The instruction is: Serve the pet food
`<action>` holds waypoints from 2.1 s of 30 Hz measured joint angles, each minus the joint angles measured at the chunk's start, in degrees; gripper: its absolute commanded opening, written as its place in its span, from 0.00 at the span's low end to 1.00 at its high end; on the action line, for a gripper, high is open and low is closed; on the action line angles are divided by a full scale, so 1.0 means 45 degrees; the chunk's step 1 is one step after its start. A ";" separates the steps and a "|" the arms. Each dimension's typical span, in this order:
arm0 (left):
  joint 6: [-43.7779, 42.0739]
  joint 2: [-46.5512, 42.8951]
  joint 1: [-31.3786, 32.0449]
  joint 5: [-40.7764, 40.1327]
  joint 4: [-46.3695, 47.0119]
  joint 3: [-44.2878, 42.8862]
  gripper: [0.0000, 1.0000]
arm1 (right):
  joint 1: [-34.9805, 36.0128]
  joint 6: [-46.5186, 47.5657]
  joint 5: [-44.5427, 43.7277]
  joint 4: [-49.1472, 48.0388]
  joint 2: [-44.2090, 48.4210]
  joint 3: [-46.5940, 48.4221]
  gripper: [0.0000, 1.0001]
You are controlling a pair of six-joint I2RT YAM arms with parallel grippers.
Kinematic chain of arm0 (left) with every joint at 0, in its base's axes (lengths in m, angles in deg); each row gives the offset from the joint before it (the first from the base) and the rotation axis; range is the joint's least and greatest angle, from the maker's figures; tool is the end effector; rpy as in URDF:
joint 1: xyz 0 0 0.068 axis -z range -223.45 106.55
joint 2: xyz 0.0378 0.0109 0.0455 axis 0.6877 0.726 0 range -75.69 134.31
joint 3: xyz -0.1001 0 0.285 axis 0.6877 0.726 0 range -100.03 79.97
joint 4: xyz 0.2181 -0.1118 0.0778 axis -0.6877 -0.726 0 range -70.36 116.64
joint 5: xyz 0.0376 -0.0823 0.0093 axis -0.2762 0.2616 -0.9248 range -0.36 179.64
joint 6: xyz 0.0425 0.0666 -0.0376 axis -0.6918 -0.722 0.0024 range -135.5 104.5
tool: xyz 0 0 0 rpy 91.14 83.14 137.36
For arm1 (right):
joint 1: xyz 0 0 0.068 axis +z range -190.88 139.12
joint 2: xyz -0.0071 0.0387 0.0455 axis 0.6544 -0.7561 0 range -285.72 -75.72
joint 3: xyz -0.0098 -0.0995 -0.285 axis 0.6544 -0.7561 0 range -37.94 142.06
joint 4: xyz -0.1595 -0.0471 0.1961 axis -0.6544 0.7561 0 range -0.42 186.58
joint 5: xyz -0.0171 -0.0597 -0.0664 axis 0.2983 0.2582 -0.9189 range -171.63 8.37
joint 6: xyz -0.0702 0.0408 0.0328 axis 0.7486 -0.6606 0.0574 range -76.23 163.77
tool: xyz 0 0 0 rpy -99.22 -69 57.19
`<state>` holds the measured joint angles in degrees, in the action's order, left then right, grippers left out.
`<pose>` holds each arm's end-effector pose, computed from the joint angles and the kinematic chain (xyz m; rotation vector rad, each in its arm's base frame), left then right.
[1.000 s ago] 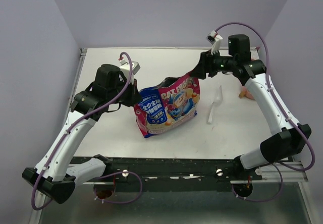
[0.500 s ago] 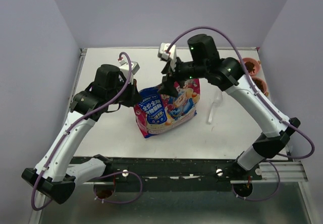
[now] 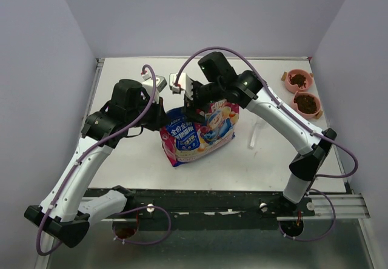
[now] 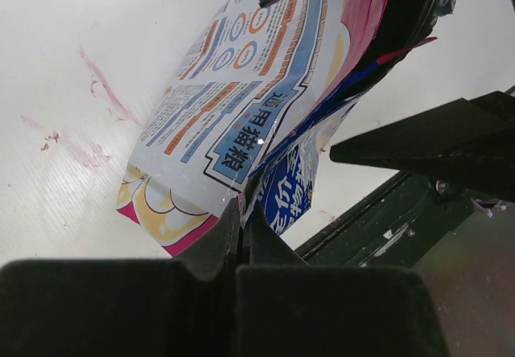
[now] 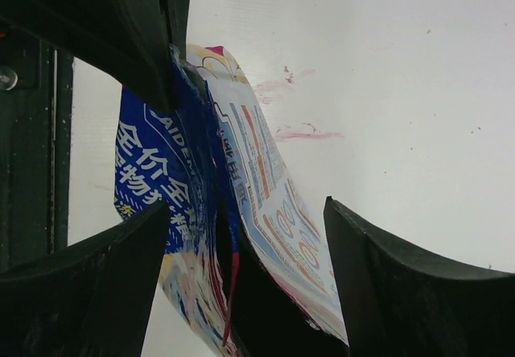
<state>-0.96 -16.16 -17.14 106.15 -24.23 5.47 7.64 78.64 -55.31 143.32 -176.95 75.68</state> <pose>0.1765 -0.1119 0.4001 0.3970 2.2247 -0.7078 0.2438 0.3275 0.4173 -1.6911 1.5372 0.6497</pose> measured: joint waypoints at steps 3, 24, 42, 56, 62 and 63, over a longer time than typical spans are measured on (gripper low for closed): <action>-0.0087 -0.0015 0.0000 0.0015 -0.0049 0.0000 0.00 | 0.0243 0.0316 -0.0398 0.0083 0.0000 0.0019 0.64; -0.0447 -0.0015 -0.0019 0.0015 0.0029 0.0000 0.00 | 0.1001 0.1676 -0.2992 0.0763 0.0053 0.0019 0.00; -0.0471 -0.0107 -0.0005 -0.0097 -0.0024 0.0000 0.00 | 0.1428 0.2506 -0.4663 -0.0495 0.1044 -0.1841 0.26; -0.1107 -0.0282 0.0005 -0.0389 -0.0136 0.0000 0.00 | 0.1243 0.2987 -0.4911 -0.0418 0.0991 -0.1851 0.06; -0.1457 -0.0423 0.0019 -0.0617 -0.0175 0.0000 0.00 | 0.1268 0.3075 -0.4867 -0.0301 0.0816 -0.1613 0.00; -0.1486 -0.0447 0.0019 -0.0665 -0.0204 0.0000 0.00 | 0.1268 0.3060 -0.4823 -0.0214 0.0724 -0.1462 0.00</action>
<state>-7.65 -18.17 -17.05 103.16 -25.15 5.47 13.34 92.41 -77.01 142.35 -173.69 69.11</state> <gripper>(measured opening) 0.012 0.013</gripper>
